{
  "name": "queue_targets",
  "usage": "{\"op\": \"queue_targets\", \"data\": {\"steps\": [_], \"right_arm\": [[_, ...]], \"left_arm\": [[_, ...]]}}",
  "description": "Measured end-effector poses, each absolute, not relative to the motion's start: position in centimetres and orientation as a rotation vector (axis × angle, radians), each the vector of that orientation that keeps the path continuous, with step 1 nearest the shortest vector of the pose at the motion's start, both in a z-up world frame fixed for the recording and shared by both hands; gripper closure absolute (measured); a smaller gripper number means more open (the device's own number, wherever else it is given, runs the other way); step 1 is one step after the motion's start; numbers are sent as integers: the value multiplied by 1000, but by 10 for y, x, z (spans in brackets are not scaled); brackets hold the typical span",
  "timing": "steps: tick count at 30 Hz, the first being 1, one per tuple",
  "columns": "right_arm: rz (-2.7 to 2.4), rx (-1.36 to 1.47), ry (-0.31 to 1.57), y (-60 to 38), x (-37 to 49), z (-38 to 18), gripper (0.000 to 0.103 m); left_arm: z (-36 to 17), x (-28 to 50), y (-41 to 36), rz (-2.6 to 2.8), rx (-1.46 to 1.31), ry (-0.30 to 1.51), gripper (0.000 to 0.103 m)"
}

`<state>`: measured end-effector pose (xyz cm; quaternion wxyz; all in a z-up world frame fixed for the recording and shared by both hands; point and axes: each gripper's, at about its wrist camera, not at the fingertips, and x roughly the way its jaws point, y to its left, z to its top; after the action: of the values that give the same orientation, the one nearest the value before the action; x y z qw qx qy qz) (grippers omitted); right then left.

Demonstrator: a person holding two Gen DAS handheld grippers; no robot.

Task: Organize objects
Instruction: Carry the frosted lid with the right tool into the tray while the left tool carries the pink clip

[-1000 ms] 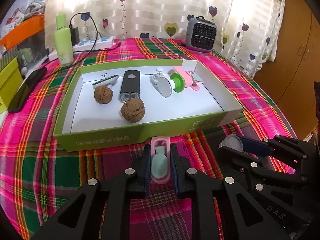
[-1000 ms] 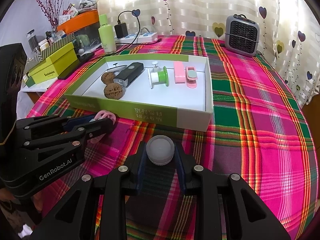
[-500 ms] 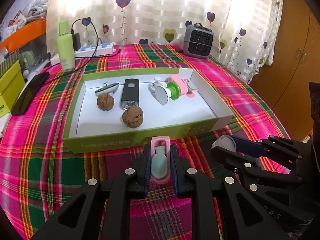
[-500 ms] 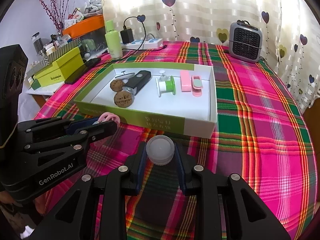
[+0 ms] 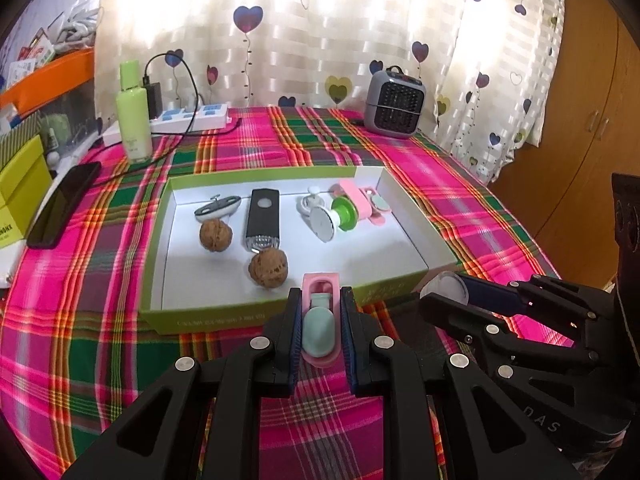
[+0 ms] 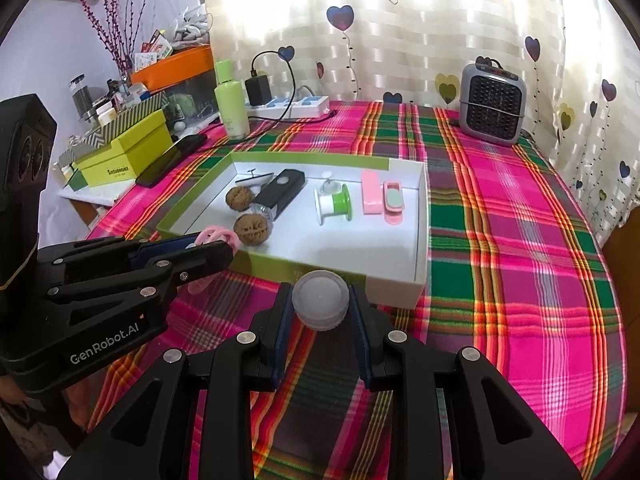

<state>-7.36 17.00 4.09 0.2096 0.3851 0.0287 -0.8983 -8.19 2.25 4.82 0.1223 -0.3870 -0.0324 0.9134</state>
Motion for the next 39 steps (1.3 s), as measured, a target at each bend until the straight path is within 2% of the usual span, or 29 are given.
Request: {"op": "queue_targets", "data": {"steps": [39], "right_arm": [[-2513,1116,84,175,-149,37,74]], "left_arm": [[41,-150,34,2644,-1184,-104,87]]}}
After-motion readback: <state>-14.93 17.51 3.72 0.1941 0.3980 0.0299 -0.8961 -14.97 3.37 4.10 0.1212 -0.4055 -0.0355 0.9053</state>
